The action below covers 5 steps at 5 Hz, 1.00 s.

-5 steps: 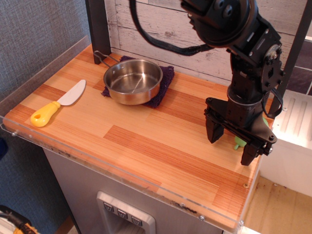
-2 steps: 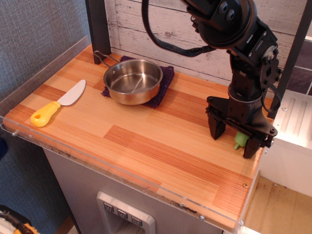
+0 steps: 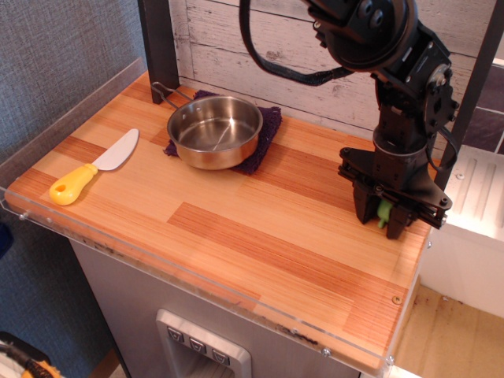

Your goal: Place the pear inside the pot

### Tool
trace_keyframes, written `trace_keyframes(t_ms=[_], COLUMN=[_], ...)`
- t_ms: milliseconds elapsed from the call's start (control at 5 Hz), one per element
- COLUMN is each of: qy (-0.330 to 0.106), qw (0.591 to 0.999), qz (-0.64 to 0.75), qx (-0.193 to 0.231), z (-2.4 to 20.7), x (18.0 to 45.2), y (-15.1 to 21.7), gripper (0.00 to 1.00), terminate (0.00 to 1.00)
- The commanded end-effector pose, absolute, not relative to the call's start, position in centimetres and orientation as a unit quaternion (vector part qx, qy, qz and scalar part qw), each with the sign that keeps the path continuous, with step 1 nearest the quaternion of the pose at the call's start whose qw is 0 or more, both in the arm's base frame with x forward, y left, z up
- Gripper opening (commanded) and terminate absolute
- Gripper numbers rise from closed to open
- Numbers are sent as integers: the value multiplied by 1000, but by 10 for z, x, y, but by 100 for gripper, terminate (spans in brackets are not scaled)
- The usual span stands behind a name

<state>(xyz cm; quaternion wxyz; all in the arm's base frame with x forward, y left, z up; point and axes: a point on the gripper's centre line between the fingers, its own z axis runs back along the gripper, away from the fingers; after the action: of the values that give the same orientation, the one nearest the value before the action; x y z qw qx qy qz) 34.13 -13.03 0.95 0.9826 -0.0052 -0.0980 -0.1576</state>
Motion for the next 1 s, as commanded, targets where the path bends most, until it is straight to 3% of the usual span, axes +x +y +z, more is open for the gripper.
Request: trace_keyframes(t_ms=[0,400,600,800], qy=[-116,-172,-177,-161], qw=[979,976,980,985], qz=[-165,-129,-95,-43], qx=[-4,-11,1,32], z=[29,91,115,120], x=[345,342,333,325], y=[-123,-79,-40,7], gripper=[0,0,0,0], terminate=[0,0,0,0])
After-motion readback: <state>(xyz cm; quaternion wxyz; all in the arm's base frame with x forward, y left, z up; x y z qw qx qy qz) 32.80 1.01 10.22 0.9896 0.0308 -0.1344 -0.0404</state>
